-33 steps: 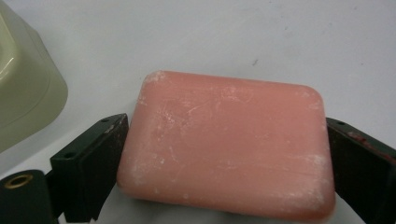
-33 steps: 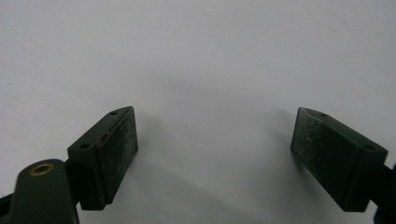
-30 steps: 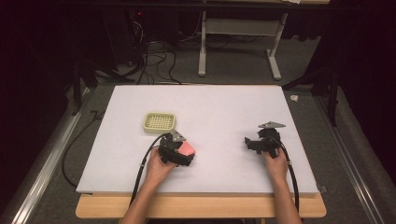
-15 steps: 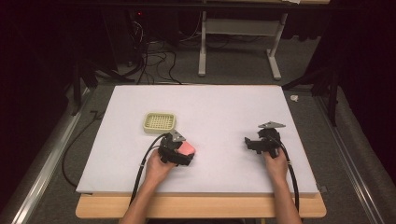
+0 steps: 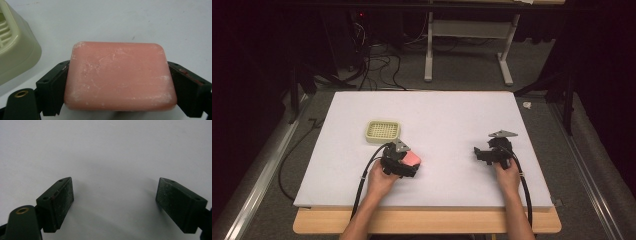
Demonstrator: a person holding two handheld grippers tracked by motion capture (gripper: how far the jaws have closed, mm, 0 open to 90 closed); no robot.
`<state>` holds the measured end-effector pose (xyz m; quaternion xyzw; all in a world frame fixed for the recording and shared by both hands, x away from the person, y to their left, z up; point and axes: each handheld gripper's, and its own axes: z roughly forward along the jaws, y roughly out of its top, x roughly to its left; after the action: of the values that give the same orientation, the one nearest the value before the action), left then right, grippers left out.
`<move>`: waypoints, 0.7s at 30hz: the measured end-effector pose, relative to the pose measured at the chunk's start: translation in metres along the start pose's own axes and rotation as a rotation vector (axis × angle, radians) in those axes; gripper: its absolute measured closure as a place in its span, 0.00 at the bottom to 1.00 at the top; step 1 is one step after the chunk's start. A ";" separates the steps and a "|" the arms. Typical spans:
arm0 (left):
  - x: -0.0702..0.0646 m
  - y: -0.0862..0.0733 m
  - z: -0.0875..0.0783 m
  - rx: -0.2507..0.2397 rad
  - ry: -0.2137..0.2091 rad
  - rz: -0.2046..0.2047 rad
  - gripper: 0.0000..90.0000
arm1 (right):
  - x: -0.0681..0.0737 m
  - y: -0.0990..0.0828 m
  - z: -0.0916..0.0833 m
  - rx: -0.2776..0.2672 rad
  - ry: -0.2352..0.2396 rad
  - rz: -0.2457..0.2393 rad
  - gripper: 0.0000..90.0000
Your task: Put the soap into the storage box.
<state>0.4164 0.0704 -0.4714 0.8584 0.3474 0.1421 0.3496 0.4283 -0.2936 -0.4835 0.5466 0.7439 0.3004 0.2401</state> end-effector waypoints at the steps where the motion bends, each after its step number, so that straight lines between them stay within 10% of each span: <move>1: 0.000 0.000 -0.001 0.000 0.000 -0.002 0.15 | 0.000 0.000 0.000 0.000 -0.001 -0.001 0.17; 21: 0.014 0.001 -0.037 -0.055 0.045 -0.085 0.15 | 0.000 0.000 0.000 0.001 0.001 0.002 0.17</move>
<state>0.4090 0.0983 -0.4447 0.8297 0.3870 0.1558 0.3708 0.4285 -0.2937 -0.4835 0.5470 0.7437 0.3007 0.2392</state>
